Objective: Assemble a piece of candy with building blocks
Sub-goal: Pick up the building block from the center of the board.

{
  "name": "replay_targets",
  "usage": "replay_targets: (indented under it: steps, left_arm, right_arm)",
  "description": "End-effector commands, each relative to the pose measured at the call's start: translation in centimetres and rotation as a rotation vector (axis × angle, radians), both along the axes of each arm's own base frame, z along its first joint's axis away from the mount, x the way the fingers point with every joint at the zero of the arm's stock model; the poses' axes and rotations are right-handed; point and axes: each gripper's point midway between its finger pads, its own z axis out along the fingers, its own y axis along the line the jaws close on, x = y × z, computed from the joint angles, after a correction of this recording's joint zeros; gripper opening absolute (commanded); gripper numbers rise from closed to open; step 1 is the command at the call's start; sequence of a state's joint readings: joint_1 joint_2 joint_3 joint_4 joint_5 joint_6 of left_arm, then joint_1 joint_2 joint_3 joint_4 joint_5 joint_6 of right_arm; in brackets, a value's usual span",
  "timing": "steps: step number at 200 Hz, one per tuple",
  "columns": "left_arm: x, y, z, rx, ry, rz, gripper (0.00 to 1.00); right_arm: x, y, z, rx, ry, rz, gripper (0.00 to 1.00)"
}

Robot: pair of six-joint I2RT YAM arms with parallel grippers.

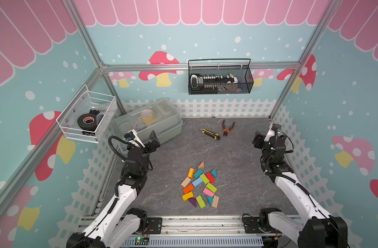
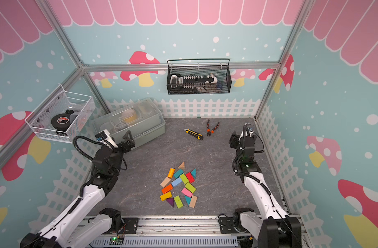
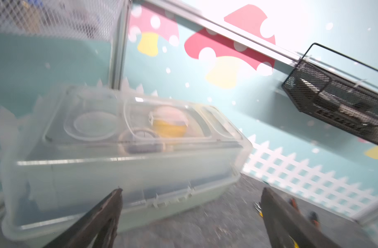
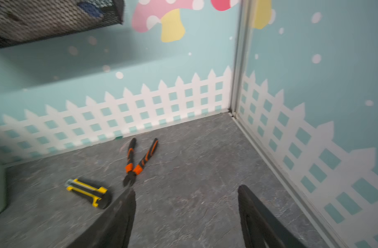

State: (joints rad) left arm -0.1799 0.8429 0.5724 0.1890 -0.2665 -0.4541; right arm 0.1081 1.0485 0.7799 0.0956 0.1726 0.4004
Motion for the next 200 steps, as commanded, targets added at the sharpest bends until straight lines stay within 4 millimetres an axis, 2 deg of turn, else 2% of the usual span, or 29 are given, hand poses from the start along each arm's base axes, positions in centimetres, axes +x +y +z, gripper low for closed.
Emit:
replay_targets:
  steps: [1, 17, 38, 53, 77, 99, 121, 142, 153, 157, 169, 200]
  left_arm:
    - [-2.6, -2.5, -5.2, -0.185, 0.28, -0.151, 0.97]
    - [-4.6, -3.0, -5.7, -0.189, 0.387, -0.185, 0.93]
    - [-7.0, -4.1, -6.5, -0.186, 0.506, -0.255, 0.89]
    - [-8.3, -4.7, -6.4, -0.174, 0.546, -0.306, 0.86]
    - [-9.2, -4.6, -5.1, -0.128, 0.541, -0.33, 0.84]
    - [-9.7, -3.6, -4.6, -0.082, 0.521, -0.285, 0.84]
    - [-9.9, -3.2, -4.6, -0.065, 0.508, -0.271, 0.83]
    - [-9.9, -2.1, -4.7, -0.068, 0.502, -0.214, 0.81]
    - [-9.9, -1.5, -4.4, -0.082, 0.487, -0.198, 0.81]
    - [-9.9, -1.4, -4.3, -0.083, 0.482, -0.192, 0.81]
    - [-10.1, -1.1, -4.2, -0.079, 0.471, -0.182, 0.81]
    - [-10.1, -1.3, -4.0, -0.086, 0.459, -0.191, 0.81]
  right_arm:
    - [-4.1, 6.9, -7.0, 0.146, 0.39, 0.255, 0.73]
    - [-6.2, 11.7, -7.8, 0.127, 0.483, 0.426, 0.69]
    - [-8.7, 16.8, -9.0, 0.091, 0.609, 0.555, 0.66]
    - [-10.1, 20.4, -9.6, 0.051, 0.667, 0.62, 0.66]
    - [-11.2, 26.4, -10.8, 0.067, 0.7, 0.707, 0.65]
    - [-11.5, 30.5, -12.8, 0.047, 0.784, 0.693, 0.64]
    - [-11.3, 33.3, -14.5, -0.056, 0.833, 0.66, 0.63]
    - [-10.6, 34.8, -16.9, -0.098, 0.877, 0.61, 0.63]
    - [-10.1, 34.8, -17.6, -0.125, 0.893, 0.564, 0.63]
    - [-10.1, 34.8, -19.0, -0.153, 0.921, 0.549, 0.63]
    - [-10.2, 35.4, -20.0, -0.17, 0.943, 0.551, 0.63]
    - [-10.1, 35.9, -21.2, -0.184, 0.954, 0.525, 0.64]
